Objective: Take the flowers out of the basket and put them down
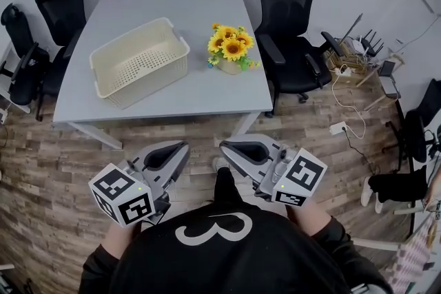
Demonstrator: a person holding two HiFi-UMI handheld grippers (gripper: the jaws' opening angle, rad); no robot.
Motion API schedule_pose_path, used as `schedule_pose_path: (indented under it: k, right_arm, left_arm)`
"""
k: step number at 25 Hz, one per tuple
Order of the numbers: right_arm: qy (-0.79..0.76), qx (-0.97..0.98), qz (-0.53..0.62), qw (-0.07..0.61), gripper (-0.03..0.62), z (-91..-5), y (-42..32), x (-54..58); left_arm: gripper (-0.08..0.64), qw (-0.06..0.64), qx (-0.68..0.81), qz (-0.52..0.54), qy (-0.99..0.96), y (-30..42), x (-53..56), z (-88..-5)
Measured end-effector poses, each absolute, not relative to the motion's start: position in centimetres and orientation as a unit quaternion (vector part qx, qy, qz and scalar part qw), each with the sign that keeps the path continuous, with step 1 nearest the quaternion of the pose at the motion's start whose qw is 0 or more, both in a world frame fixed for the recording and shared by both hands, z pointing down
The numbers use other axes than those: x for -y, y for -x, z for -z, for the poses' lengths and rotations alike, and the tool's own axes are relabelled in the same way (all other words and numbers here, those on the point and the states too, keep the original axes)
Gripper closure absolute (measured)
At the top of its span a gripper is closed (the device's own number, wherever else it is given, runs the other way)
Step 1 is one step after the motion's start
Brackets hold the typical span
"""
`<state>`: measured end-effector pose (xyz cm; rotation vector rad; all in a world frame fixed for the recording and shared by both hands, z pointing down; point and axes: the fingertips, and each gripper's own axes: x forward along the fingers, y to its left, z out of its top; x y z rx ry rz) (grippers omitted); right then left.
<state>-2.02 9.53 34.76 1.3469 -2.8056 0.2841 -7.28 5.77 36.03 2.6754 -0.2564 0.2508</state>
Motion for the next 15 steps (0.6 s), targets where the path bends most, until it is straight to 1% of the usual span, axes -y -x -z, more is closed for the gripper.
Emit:
schedule_pose_path:
  k: [15]
  right_arm:
    - [-0.434,0.891,-0.135,-0.017,0.583,-34.81,1.47,-9.33]
  left_arm:
    - [0.548,0.22,0.092,-0.085,-0.967,7.61,-5.9,-35.73]
